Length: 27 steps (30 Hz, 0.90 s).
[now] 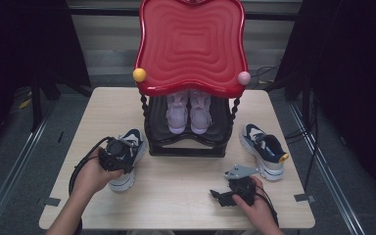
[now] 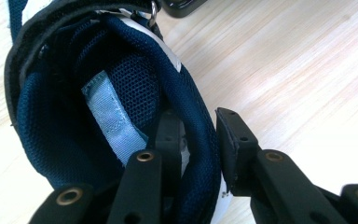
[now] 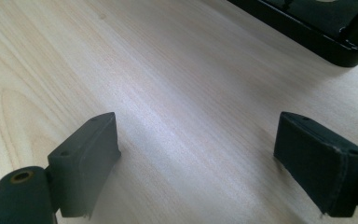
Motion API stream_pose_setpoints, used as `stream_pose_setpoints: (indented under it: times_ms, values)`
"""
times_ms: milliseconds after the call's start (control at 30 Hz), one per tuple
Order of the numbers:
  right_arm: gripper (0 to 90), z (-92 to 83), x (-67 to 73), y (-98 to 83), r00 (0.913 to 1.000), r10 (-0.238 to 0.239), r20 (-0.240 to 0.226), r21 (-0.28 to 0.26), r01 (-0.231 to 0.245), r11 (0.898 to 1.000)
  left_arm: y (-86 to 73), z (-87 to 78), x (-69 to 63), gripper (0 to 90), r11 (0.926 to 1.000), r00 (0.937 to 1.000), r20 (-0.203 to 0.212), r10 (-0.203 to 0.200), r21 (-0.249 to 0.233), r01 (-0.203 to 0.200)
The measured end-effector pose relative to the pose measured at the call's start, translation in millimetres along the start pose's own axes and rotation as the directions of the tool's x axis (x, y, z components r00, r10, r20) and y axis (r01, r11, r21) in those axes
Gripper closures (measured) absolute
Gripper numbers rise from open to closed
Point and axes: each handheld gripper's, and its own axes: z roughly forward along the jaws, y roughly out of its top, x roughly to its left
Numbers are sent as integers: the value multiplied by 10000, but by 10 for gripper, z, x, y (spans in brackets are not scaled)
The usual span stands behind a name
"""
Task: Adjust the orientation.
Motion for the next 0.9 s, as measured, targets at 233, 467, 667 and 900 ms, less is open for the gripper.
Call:
stream_pose_setpoints:
  times_ms: [233,467,667,900]
  values:
    - [131,0,0,0,10000,-2,-1,1,2,10000,3,-41,19,585,9995,9995,257,203,-267,-196]
    - [131,0,0,0,10000,-9,1,-3,9,10000,-55,-184,50,360,9869,9887,-240,1479,-616,-1491]
    - [131,0,0,0,10000,1,1,0,-1,10000,-192,-185,82,358,9679,9682,-139,2500,-230,-2502]
    - [131,0,0,0,10000,0,1,3,0,10000,-165,-181,53,494,9671,9671,66,2543,25,-2543]
